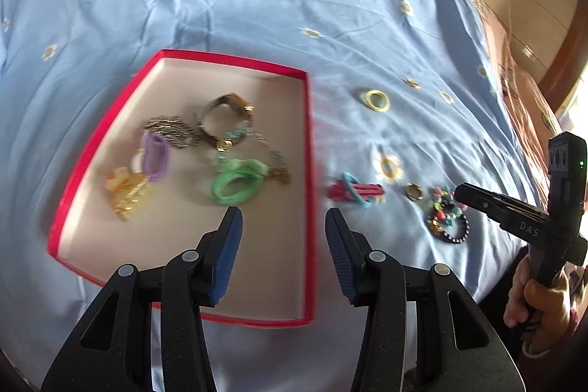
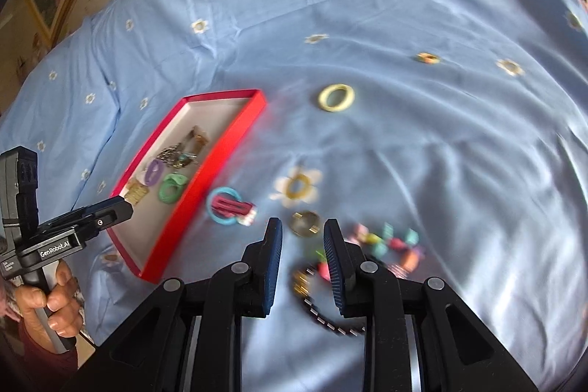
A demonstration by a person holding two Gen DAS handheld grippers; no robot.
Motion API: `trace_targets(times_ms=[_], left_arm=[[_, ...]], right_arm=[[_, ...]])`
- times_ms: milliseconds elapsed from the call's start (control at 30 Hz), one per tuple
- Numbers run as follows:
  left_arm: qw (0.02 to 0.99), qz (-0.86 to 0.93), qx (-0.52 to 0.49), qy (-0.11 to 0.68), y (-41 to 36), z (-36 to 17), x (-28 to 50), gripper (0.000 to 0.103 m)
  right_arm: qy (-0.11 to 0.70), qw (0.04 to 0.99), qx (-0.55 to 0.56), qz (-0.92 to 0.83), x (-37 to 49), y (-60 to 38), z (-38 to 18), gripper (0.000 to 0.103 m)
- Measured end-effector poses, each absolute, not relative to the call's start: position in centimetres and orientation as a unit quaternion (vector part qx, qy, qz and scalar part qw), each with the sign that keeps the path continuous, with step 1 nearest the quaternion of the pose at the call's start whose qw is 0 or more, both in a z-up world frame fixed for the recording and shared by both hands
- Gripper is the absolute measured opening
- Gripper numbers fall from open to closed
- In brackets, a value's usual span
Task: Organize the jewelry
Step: 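Move both open tools back toward the remaining jewelry on the bedspread, then grasp the pastel beaded bracelet with the right tool while the left tool grasps the gold ring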
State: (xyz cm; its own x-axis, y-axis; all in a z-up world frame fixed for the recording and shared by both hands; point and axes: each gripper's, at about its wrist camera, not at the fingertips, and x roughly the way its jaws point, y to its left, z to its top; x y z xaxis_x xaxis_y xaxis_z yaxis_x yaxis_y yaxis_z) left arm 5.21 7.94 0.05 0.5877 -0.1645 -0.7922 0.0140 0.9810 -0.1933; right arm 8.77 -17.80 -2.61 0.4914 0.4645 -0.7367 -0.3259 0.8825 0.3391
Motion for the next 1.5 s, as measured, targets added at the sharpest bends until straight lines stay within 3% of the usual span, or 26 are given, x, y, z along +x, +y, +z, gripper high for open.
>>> trace_targets(times_ms=[333,467,1300,1433,1500], left_arm=[[0.881,-0.09,-0.048,0.462,3.2,-0.4,5.8,0.046],[0.878,-0.105,-0.038,0.466,1.8,-0.5,6.0,0.046],[0.849,-0.165,0.018,0.502,-6.1,-3.8,11.1,0.046],[0.844,-0.172,0.023,0.507,-7.0,-4.3,11.9,0.045],[0.843,-0.176,0.027,0.508,-7.4,-4.5,12.2,0.045]], right_arm=[[0.45,0.864,0.098,0.204,7.0,-21.4,-3.3,0.026],[0.452,0.865,0.099,0.196,6.7,-22.0,-3.7,0.032],[0.473,0.857,0.068,0.191,9.4,-22.2,-5.7,0.032],[0.474,0.856,0.058,0.2,9.9,-21.6,-5.9,0.015],[0.47,0.858,0.057,0.198,9.9,-21.5,-5.9,0.013]])
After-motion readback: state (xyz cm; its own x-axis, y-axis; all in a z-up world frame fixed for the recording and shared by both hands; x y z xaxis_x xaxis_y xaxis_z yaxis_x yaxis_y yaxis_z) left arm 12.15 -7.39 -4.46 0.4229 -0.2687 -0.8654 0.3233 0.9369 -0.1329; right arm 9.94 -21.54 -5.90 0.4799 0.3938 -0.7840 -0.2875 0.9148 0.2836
